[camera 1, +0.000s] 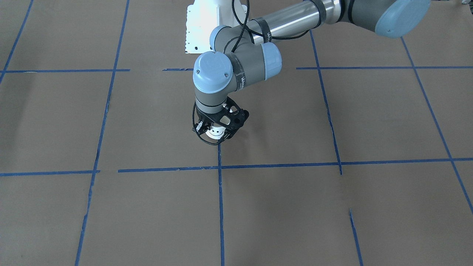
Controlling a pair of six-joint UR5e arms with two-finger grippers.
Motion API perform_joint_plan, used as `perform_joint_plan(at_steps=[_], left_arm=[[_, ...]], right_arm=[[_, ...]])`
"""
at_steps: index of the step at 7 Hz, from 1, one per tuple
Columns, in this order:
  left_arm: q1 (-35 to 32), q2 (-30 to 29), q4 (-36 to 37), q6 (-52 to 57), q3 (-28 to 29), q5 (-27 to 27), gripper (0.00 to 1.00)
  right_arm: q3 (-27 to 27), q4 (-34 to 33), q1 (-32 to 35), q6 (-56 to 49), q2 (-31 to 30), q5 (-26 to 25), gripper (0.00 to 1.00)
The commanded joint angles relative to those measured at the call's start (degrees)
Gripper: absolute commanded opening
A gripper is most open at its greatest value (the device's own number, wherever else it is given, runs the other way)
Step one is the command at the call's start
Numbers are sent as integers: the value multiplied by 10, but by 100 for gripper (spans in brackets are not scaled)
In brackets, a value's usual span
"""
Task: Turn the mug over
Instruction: 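Rotate the mug upright and lower it onto the table with the left gripper, then open the left gripper and withdraw it up and away from the mug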
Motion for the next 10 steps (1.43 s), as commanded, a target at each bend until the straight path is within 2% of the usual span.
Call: perform_joint_plan(at_steps=[1,3,4,5,7,9,10], left_arm=[[4,1,1,-1,0,2,3],[4,2,1,9,0,4,48],[4,6,1,11,-5,6,85],[-1,16,5,18,-38,6,100],[-48,51,33,62,-147,5,100],[-98,150,37,201,-297,5,100],[-127,181,58,288,-333,5,100]], right_arm=[[0,0,0,0,0,0,100],[0,0,0,0,0,0,100],[0,0,0,0,0,0,100],[0,0,0,0,0,0,100],[0,0,0,0,0,0,100],[0,0,0,0,0,0,100],[0,0,0,0,0,0,100]])
